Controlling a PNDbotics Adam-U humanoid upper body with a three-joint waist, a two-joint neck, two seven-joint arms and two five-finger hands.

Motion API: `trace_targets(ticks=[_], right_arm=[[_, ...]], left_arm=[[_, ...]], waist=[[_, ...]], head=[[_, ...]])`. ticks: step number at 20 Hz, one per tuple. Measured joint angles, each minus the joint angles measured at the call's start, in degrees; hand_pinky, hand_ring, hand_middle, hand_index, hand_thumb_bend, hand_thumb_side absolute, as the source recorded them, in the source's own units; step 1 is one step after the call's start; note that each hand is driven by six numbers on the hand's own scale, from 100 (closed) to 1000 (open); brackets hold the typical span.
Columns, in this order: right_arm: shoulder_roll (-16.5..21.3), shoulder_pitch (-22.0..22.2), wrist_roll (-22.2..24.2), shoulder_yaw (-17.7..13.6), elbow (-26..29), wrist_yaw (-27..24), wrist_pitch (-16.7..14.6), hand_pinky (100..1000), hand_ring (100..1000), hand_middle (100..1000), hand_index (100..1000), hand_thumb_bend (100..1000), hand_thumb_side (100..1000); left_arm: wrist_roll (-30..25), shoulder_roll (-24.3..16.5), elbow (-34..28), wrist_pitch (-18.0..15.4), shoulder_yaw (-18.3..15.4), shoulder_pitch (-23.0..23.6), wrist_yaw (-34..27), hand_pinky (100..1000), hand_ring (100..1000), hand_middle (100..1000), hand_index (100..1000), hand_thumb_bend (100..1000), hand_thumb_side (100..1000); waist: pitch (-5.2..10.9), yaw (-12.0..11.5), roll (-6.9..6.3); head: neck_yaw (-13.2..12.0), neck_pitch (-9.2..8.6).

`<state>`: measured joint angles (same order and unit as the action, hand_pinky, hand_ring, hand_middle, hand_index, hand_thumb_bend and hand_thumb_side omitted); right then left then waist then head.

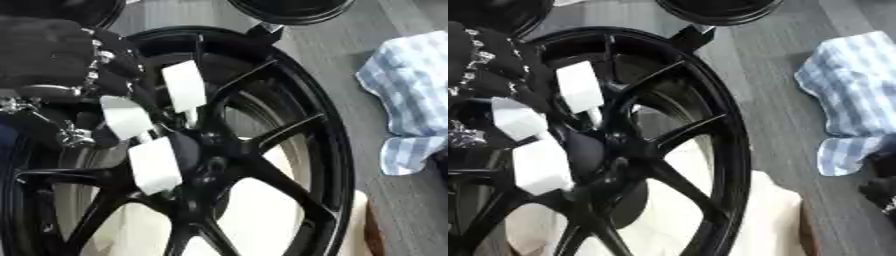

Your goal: Pull the pin out of the wheel hub.

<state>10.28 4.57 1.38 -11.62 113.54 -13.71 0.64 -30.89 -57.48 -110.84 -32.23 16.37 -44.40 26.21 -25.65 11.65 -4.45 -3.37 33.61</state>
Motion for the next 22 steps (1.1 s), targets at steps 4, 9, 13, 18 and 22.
trace_targets(ticks=[4, 9, 13, 18, 22], right_arm=[[0.00, 0.00, -0.15, 0.00, 0.00, -0.04, 0.16, 844, 699, 628, 589, 170, 510], [0.00, 0.02, -0.33, 0.00, 0.00, -0.13, 0.37, 844, 699, 628, 589, 169, 514], [0.00, 0.02, -0.34, 0.00, 0.00, -0.51, 0.39, 845, 699, 628, 590, 166, 522], [0.00, 0.02, -0.34, 0.00, 0.00, -0.81, 0.39, 846, 699, 628, 590, 162, 528], [0.00, 0.03, -0.35, 0.00, 0.00, -0.91, 0.41, 846, 699, 628, 591, 162, 533]], left_arm=[[0.11, 0.00, -0.03, -0.13, 0.02, -0.02, -0.60, 829, 812, 678, 775, 324, 149], [-0.01, 0.00, -0.06, -0.01, -0.03, -0.09, -1.17, 811, 755, 617, 730, 314, 144], [0.41, 0.00, -0.06, 0.04, -0.06, -0.19, -0.91, 792, 680, 533, 655, 297, 135], [2.31, 0.00, -0.03, -0.38, -0.07, -0.37, 0.56, 757, 575, 407, 516, 267, 114], [5.50, 0.00, 0.29, -0.71, -0.07, -0.37, 1.12, 727, 486, 287, 408, 160, 121]], waist=[[0.00, -0.16, -0.02], [0.01, -0.34, -0.11], [0.02, -0.35, -0.17], [0.04, -0.30, -0.17], [0.05, -0.29, -0.17]], head=[[0.01, 0.00], [0.05, 0.01], [0.09, 0.00], [0.11, -0.04], [0.14, -0.04]])
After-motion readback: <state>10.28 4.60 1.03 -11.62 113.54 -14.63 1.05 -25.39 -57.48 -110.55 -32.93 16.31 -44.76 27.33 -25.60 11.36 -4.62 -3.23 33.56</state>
